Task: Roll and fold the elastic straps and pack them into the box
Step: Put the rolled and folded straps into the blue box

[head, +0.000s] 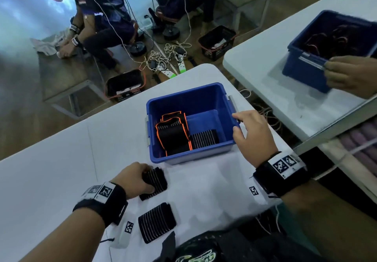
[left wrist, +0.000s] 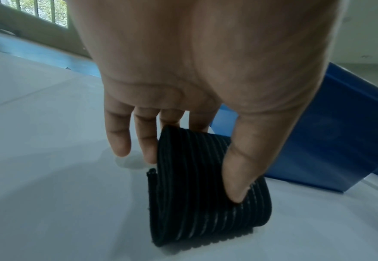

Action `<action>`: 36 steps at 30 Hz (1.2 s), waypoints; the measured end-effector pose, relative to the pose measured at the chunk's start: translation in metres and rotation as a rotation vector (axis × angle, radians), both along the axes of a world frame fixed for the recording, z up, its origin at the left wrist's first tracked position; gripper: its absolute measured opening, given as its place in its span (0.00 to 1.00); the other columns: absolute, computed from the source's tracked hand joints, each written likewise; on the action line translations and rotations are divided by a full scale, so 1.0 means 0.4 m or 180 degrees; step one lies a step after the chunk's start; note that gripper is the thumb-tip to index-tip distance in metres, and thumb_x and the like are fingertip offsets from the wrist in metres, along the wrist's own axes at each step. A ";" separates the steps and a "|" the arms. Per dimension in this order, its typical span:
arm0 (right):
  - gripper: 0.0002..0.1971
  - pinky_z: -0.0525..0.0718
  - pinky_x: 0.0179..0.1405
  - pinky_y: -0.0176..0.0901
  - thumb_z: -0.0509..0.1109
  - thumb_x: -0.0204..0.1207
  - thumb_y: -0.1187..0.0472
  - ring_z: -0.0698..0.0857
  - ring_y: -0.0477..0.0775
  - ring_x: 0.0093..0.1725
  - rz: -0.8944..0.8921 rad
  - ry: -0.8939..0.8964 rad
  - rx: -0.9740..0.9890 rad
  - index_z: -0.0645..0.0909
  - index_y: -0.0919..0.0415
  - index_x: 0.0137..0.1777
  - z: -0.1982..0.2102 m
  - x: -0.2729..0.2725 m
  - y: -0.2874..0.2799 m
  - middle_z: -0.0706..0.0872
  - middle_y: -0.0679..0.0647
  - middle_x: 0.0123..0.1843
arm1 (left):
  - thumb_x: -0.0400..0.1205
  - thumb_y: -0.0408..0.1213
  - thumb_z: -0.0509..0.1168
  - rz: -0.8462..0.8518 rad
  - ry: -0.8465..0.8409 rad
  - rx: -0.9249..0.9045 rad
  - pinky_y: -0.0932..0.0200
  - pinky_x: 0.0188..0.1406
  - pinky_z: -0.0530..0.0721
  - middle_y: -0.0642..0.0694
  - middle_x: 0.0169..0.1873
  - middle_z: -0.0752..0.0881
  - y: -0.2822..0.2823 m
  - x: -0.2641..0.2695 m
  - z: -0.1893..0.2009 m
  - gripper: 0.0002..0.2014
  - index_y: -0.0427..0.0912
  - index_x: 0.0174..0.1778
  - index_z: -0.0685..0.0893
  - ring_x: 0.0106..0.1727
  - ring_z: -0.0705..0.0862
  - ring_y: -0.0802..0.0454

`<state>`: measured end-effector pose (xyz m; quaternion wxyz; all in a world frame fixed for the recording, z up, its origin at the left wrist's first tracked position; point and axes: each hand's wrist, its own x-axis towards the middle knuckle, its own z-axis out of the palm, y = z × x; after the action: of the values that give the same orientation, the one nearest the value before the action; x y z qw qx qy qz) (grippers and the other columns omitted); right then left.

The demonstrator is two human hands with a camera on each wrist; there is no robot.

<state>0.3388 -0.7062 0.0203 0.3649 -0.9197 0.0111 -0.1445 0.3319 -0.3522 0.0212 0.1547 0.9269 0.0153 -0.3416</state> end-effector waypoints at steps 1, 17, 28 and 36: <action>0.16 0.73 0.59 0.41 0.69 0.76 0.69 0.79 0.59 0.58 -0.0002 -0.0018 -0.0010 0.83 0.61 0.63 -0.001 0.000 0.000 0.83 0.57 0.60 | 0.68 0.40 0.79 0.0026 0.0001 -0.0033 0.70 0.37 0.78 0.59 0.44 0.84 0.000 -0.002 0.000 0.26 0.49 0.63 0.85 0.44 0.85 0.63; 0.17 0.82 0.54 0.48 0.69 0.77 0.68 0.78 0.55 0.56 0.0029 -0.0081 0.0330 0.82 0.59 0.65 -0.024 -0.002 -0.006 0.81 0.53 0.60 | 0.67 0.36 0.74 0.0502 -0.0139 -0.1036 0.49 0.44 0.91 0.40 0.39 0.92 0.039 0.039 0.255 0.17 0.38 0.50 0.86 0.41 0.91 0.44; 0.17 0.83 0.54 0.50 0.68 0.78 0.65 0.79 0.55 0.55 0.0172 -0.0016 0.0489 0.81 0.58 0.66 -0.027 0.001 -0.021 0.80 0.53 0.60 | 0.75 0.31 0.78 -0.0232 -0.1118 -0.1062 0.50 0.52 0.89 0.48 0.40 0.92 -0.232 0.306 0.440 0.10 0.48 0.47 0.86 0.41 0.89 0.54; 0.18 0.80 0.60 0.44 0.67 0.78 0.64 0.77 0.54 0.58 0.0246 0.0121 0.0474 0.79 0.58 0.69 -0.027 0.003 -0.020 0.78 0.52 0.61 | 0.70 0.41 0.77 -0.0790 -0.1596 -0.0092 0.58 0.49 0.80 0.52 0.45 0.87 -0.423 0.388 0.212 0.15 0.51 0.52 0.84 0.48 0.85 0.49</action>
<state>0.3401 -0.7143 0.0096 0.4373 -0.8923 -0.0068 -0.1117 0.4873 -0.5214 0.1058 0.1239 0.9750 -0.1419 -0.1181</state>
